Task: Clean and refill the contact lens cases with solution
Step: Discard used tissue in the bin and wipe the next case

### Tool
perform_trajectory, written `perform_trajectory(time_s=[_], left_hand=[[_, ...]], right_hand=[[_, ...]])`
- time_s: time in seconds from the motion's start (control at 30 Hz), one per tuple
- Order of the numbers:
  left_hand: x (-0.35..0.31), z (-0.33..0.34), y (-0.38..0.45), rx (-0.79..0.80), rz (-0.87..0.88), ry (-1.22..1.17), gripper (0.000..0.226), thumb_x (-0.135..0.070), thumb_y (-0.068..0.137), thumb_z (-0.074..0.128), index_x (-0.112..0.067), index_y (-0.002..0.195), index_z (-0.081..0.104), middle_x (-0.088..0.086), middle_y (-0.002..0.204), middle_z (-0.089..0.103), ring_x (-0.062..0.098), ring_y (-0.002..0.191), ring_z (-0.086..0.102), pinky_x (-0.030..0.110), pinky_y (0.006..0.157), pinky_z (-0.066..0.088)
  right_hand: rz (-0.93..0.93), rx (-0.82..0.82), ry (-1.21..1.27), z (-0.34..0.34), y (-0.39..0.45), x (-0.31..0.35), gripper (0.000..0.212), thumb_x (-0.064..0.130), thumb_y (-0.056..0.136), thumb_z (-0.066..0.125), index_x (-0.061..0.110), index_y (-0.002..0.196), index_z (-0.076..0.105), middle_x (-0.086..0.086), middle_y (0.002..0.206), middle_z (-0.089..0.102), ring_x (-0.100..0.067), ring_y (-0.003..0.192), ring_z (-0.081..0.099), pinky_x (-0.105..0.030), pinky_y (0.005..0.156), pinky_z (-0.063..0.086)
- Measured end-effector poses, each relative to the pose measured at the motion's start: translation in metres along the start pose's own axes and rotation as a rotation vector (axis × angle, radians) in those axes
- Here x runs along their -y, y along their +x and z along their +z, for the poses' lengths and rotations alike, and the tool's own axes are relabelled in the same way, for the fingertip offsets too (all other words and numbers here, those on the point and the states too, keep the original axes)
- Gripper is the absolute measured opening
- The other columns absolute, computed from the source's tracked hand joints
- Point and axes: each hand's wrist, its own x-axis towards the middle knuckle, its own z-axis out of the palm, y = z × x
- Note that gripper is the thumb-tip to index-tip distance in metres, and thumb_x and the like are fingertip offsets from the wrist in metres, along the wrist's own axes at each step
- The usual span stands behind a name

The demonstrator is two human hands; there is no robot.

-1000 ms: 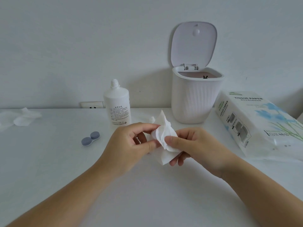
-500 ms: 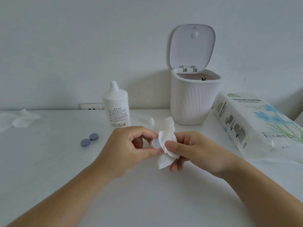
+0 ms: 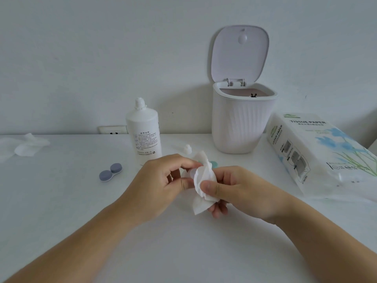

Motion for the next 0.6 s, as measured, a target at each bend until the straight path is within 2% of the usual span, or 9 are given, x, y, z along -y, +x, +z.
perform_trajectory(time_s=[0.07, 0.17, 0.3, 0.37, 0.47, 0.6], left_hand=[[-0.0007, 0.0000, -0.0005, 0.024, 0.002, 0.014, 0.026, -0.025, 0.084, 0.079, -0.041, 0.102, 0.073, -0.022, 0.080, 0.065, 0.007, 0.062, 0.052, 0.010, 0.060, 0.040], [-0.0014, 0.0013, -0.0015, 0.021, 0.003, 0.004, 0.022, -0.028, 0.080, 0.083, -0.039, 0.096, 0.073, -0.022, 0.070, 0.061, 0.006, 0.058, 0.048, 0.011, 0.058, 0.038], [-0.0011, 0.0012, -0.0040, -0.012, -0.024, -0.089, 0.024, -0.045, 0.070, 0.083, -0.034, 0.084, 0.067, -0.013, 0.057, 0.049, 0.005, 0.054, 0.043, 0.027, 0.055, 0.040], [-0.0032, 0.0035, -0.0046, -0.009, -0.025, -0.121, 0.026, -0.042, 0.069, 0.083, -0.032, 0.079, 0.062, -0.012, 0.058, 0.050, 0.005, 0.054, 0.043, 0.027, 0.054, 0.040], [-0.0048, 0.0078, -0.0038, -0.008, -0.028, -0.132, 0.030, -0.030, 0.071, 0.085, -0.031, 0.075, 0.056, -0.015, 0.060, 0.053, 0.004, 0.053, 0.042, 0.020, 0.052, 0.037], [0.0006, 0.0041, -0.0017, -0.028, -0.057, -0.126, 0.026, -0.034, 0.072, 0.084, -0.032, 0.080, 0.060, -0.014, 0.061, 0.052, 0.004, 0.055, 0.043, 0.021, 0.055, 0.039]], right_hand=[[0.011, 0.031, -0.026, -0.0014, -0.0010, 0.0011, 0.027, 0.028, 0.101, 0.055, 0.007, 0.088, 0.066, -0.012, 0.073, 0.066, -0.017, 0.065, 0.061, -0.027, 0.062, 0.047], [0.008, 0.054, -0.052, -0.0056, -0.0029, 0.0028, 0.026, 0.030, 0.099, 0.057, 0.010, 0.086, 0.067, -0.022, 0.075, 0.064, -0.019, 0.065, 0.060, -0.027, 0.061, 0.047], [-0.011, -0.021, 0.021, -0.0101, -0.0005, 0.0003, 0.034, 0.034, 0.097, 0.058, 0.001, 0.099, 0.069, -0.011, 0.078, 0.065, -0.019, 0.062, 0.057, -0.026, 0.059, 0.045], [-0.034, -0.057, 0.048, -0.0094, 0.0012, -0.0004, 0.036, 0.034, 0.097, 0.058, 0.000, 0.099, 0.069, -0.010, 0.079, 0.065, -0.018, 0.062, 0.058, -0.026, 0.059, 0.044], [-0.057, -0.123, 0.083, -0.0037, 0.0033, -0.0018, 0.034, 0.036, 0.096, 0.058, 0.006, 0.088, 0.069, -0.011, 0.077, 0.065, -0.017, 0.062, 0.059, -0.027, 0.059, 0.043], [-0.063, -0.165, 0.080, -0.0006, 0.0046, -0.0019, 0.028, 0.036, 0.099, 0.057, 0.017, 0.084, 0.071, -0.006, 0.071, 0.066, -0.016, 0.060, 0.059, -0.025, 0.057, 0.043]])
